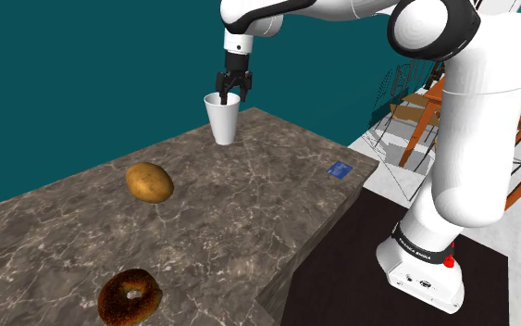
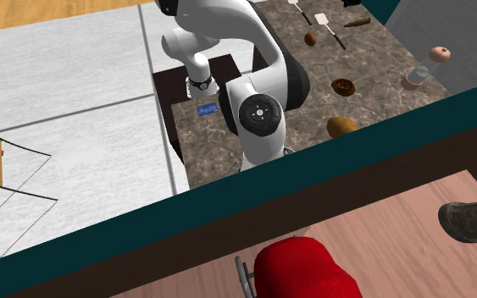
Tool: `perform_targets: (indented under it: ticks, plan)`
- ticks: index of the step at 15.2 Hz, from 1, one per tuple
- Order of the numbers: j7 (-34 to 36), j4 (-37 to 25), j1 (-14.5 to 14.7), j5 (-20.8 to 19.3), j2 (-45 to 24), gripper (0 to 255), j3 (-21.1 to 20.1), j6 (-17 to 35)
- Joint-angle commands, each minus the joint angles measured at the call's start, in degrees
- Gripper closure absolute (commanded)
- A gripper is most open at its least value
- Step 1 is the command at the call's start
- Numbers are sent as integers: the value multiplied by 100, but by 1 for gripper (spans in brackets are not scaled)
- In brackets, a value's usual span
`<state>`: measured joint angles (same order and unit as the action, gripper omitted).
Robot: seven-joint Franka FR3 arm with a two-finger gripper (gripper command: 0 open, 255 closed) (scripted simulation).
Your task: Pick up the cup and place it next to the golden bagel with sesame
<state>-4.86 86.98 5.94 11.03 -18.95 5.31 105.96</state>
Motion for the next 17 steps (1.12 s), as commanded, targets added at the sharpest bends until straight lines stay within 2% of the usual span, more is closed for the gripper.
perform_targets:
  ticks: [1,5,6,15,17]
  plan:
    - [-1,8,0,0,2,0,0,8]
    - [-1,7,0,0,2,0,0,7]
    - [-1,7,0,0,2,255,0,7]
    - [-1,8,0,0,2,255,0,8]
    - [22,-126,-4,-8,15,255,2,-138]
